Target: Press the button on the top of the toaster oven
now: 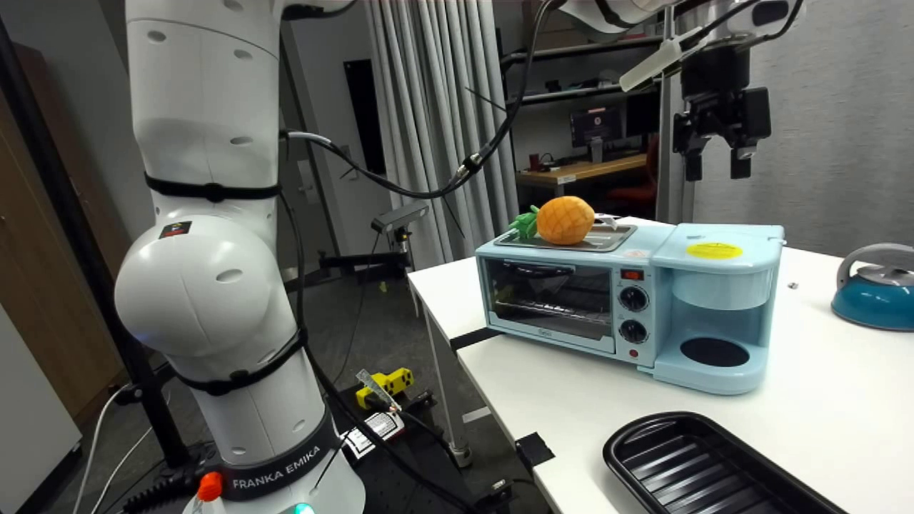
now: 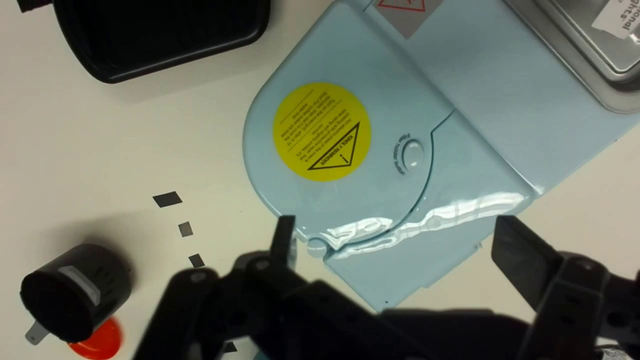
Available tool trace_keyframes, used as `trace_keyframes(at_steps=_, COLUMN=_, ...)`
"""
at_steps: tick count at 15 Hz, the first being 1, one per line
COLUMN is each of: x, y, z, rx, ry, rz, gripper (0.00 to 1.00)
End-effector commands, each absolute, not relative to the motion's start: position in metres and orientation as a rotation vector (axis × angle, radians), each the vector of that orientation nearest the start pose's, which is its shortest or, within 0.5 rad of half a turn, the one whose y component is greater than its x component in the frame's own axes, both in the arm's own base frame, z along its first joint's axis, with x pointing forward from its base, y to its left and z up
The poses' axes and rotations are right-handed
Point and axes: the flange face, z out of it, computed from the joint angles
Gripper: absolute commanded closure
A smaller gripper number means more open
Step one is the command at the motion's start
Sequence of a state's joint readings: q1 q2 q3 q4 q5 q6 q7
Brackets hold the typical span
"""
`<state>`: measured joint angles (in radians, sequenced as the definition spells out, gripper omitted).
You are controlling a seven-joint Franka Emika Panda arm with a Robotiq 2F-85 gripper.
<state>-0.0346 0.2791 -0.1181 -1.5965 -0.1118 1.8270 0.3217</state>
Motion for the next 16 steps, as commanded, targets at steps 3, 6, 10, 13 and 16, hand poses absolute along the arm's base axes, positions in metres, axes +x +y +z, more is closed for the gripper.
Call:
trace_keyframes(at_steps=3, x=0.621, y=-0.101, z=0.468, rx=-3.184, ry=0.753, rz=0.050, gripper=0.00)
trace_keyframes(at_steps=6, x=0.613, y=-0.097, z=0.460, rx=-3.180, ry=0.756, rz=0.080, gripper=0.00)
trace_keyframes(at_steps=10, x=0.601, y=-0.088, z=0.451, rx=-3.160, ry=0.746, rz=0.127, gripper=0.00)
trace_keyframes(at_steps=13, x=0.598, y=-0.077, z=0.452, rx=-3.129, ry=0.724, rz=0.116, gripper=0.00)
trace_keyframes(at_steps=16, x=0.597, y=-0.065, z=0.455, rx=-3.102, ry=0.706, rz=0.082, gripper=0.00)
